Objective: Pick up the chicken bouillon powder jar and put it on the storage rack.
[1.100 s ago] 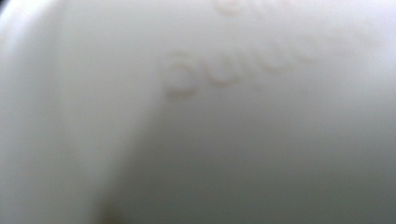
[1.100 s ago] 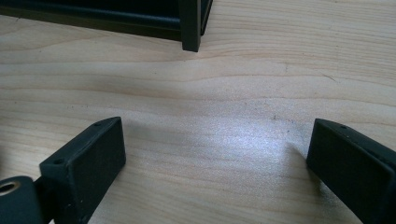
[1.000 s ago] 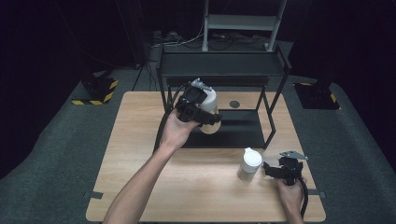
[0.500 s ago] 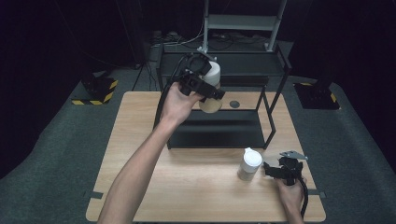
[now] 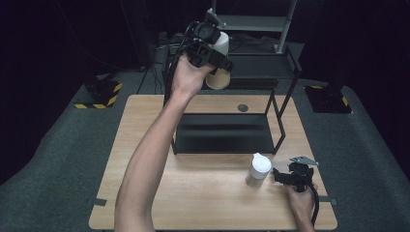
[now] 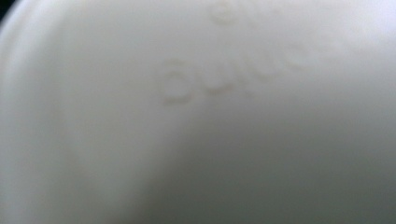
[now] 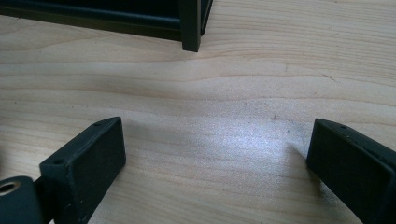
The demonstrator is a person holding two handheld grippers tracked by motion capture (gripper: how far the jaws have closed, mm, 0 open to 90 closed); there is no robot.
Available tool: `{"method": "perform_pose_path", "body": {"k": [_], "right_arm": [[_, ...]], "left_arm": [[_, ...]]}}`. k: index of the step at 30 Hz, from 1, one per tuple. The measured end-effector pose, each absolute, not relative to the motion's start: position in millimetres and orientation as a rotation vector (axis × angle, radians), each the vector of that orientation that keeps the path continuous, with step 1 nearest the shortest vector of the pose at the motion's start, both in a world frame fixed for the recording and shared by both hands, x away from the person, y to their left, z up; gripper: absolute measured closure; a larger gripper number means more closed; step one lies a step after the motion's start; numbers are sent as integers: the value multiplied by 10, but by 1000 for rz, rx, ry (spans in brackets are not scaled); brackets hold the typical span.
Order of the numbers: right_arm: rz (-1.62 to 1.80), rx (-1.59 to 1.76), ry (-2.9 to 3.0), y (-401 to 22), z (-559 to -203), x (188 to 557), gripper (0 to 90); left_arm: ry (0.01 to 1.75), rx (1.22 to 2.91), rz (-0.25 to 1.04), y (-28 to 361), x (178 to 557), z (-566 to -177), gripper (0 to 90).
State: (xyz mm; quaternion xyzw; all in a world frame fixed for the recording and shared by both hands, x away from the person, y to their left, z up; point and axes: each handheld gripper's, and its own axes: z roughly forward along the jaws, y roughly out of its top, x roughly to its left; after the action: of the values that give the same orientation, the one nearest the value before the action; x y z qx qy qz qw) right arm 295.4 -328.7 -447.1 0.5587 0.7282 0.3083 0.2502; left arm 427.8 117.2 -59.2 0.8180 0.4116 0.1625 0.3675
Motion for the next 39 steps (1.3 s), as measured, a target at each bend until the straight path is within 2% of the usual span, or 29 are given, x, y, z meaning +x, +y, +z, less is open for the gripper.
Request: {"method": "perform_pose_path", "body": {"k": [5, 19, 39], "right_arm": [[837, 1517, 1985, -3289, -4471, 2954, 39], [836, 1518, 1985, -3289, -4469, 2955, 39], [836, 1516, 1986, -3290, -4470, 2954, 39]], "left_arm": [[1140, 2074, 473, 1102, 4421, -580, 309], [1292, 2025, 524, 970, 4749, -746, 309], [1268, 2021, 545, 979, 4737, -828, 306]]}}
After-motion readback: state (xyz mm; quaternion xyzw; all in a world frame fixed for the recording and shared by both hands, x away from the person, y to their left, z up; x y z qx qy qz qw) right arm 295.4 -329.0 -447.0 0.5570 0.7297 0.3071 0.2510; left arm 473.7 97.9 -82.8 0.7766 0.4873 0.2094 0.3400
